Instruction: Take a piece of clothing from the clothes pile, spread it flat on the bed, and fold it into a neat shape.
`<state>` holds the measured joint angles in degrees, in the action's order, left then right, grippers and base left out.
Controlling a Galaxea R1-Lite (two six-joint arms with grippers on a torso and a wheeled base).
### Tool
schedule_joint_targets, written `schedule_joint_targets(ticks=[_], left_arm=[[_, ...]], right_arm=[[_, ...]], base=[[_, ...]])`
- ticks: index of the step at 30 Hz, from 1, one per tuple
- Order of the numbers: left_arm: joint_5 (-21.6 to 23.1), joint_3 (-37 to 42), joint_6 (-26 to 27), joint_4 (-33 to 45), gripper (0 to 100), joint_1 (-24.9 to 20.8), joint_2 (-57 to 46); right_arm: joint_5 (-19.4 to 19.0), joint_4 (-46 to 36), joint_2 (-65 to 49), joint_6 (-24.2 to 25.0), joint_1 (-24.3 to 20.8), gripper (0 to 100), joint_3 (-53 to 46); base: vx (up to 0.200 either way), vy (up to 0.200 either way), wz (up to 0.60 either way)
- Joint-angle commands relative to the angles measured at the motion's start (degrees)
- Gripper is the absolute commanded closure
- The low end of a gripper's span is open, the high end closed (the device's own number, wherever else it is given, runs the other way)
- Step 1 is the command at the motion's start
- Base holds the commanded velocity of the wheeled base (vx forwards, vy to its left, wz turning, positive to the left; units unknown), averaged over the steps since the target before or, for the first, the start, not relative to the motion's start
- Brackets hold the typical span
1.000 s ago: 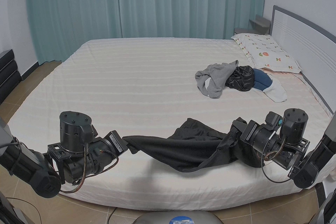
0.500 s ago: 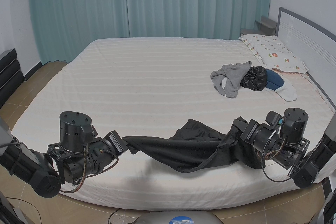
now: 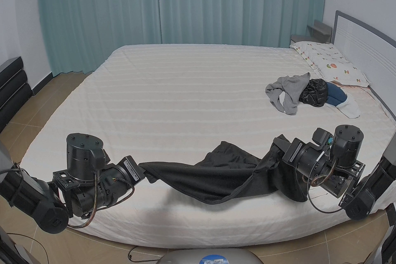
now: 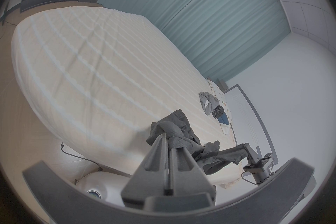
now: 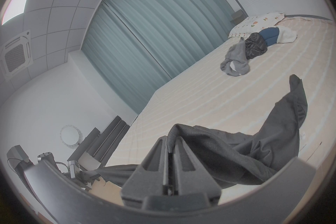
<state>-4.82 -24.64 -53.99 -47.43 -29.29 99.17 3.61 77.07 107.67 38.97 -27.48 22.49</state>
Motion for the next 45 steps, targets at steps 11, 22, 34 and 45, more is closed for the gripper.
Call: schedule_joint_targets(ticks=[11,22,34,45], left_arm=[[-0.55,3.98,0.12,-0.03,100,-1.47,-1.44],[-0.72,8.11,0.38,0.94,100,-3.93,-11.19],[-0.72,5.48,4.07,13.77,100,-4.54,-30.35],[0.16,-13.24,6.27,29.86,100,-1.12,-32.55]], right_arm=[[0.17,-0.16,-5.45,-0.92,0.14,100,-4.21],[0.26,-0.78,-18.72,-1.09,0.14,100,-12.56],[4.83,-7.90,-38.59,-8.48,2.43,100,-9.75],[0.17,-32.77,-45.35,-8.21,7.88,100,12.49]], base=[[0.000,0.000,0.00],[-0.164,0.000,0.00],[-0.100,0.000,0.00],[0.000,0.000,0.00]])
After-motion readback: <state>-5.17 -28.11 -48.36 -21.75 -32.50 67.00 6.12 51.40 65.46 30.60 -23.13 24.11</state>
